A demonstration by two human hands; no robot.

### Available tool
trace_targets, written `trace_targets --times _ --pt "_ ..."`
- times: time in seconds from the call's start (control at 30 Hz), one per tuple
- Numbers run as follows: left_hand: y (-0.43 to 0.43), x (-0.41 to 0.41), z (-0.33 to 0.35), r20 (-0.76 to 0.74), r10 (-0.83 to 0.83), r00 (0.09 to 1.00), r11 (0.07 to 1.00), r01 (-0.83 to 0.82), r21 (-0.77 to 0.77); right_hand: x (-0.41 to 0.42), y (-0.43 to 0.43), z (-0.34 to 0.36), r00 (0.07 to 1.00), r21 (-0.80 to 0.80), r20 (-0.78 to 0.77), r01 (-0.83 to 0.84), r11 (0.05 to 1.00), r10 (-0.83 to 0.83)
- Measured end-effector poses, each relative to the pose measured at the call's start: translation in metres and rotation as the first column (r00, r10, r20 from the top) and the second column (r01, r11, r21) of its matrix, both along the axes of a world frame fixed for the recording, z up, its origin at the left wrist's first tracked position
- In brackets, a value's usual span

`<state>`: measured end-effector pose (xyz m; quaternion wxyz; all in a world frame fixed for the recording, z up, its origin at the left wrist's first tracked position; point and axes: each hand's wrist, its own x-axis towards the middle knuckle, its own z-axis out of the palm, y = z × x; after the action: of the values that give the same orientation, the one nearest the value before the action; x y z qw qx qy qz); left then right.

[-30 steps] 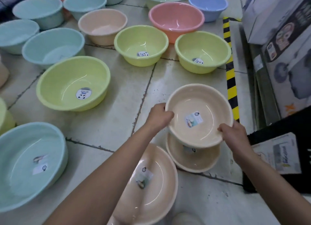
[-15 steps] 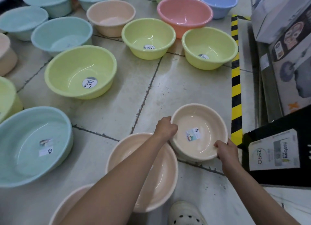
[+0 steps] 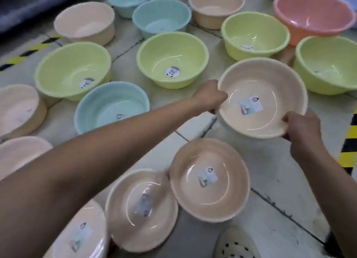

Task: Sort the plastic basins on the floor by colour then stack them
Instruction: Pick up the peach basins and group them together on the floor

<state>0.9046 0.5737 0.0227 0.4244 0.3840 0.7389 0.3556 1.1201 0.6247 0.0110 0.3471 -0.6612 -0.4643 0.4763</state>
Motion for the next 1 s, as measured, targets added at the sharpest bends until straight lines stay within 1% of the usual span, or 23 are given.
trace_targets --times 0.07,0.13,0.2,0.27,0.33,0.4,0.5,0.63,0.73,0.8,0.83,0.9,0.97,1.0 --pt "-0.03 -0.041 0.021 -0.048 0.091 0.995 0.996 -0.091 0.008 -0.044 -0.01 0.008 0.99 -0.018 -0.068 -0.127 0.992 0.126" --pt "-0.077 -0.08 0.035 -0.097 0.2 0.975 0.98 -0.2 0.013 -0.09 -0.033 0.011 0.957 -0.032 -0.109 -0.274 0.961 0.269" --pt "-0.133 -0.107 0.04 -0.127 0.294 0.947 0.955 -0.297 -0.003 -0.128 -0.063 0.009 0.912 -0.043 -0.107 -0.403 0.914 0.396" --pt "-0.192 -0.122 0.037 -0.102 0.384 0.918 0.921 -0.389 -0.036 -0.157 -0.096 0.004 0.855 -0.07 -0.077 -0.517 0.853 0.513" --pt "-0.244 -0.125 0.031 -0.072 0.488 0.87 0.866 -0.493 -0.079 -0.176 -0.13 -0.001 0.786 -0.105 -0.043 -0.617 0.78 0.616" --pt "-0.292 -0.123 0.023 -0.077 0.578 0.812 0.804 -0.583 -0.115 -0.189 -0.162 -0.008 0.705 -0.134 -0.03 -0.705 0.697 0.708" --pt "-0.362 -0.115 0.013 -0.082 0.664 0.743 0.725 -0.667 -0.172 -0.203 -0.21 -0.018 0.552 -0.163 -0.008 -0.823 0.544 0.834" --pt "-0.445 -0.101 0.006 -0.033 0.798 0.602 0.581 -0.783 -0.222 -0.222 -0.268 -0.031 0.353 -0.211 -0.019 -0.916 0.342 0.935" --pt "-0.48 -0.089 0.002 -0.006 0.84 0.543 0.525 -0.814 -0.251 -0.232 -0.295 -0.036 0.269 -0.232 -0.008 -0.937 0.26 0.963" --pt "-0.486 -0.081 -0.002 0.003 0.843 0.537 0.522 -0.819 -0.237 -0.23 -0.297 -0.035 0.247 -0.239 0.017 -0.94 0.244 0.969" --pt "-0.485 -0.077 -0.005 0.004 0.835 0.55 0.537 -0.814 -0.221 -0.227 -0.293 -0.034 0.244 -0.246 0.032 -0.938 0.244 0.969" --pt "-0.474 -0.066 -0.014 -0.023 0.797 0.604 0.591 -0.786 -0.184 -0.212 -0.28 -0.03 0.241 -0.27 0.072 -0.929 0.252 0.968" --pt "-0.458 -0.052 -0.024 -0.018 0.753 0.658 0.644 -0.741 -0.19 -0.188 -0.265 -0.028 0.299 -0.307 0.099 -0.898 0.315 0.949" --pt "-0.45 -0.046 -0.028 0.0 0.746 0.666 0.652 -0.73 -0.202 -0.176 -0.261 -0.027 0.336 -0.324 0.103 -0.879 0.351 0.936"
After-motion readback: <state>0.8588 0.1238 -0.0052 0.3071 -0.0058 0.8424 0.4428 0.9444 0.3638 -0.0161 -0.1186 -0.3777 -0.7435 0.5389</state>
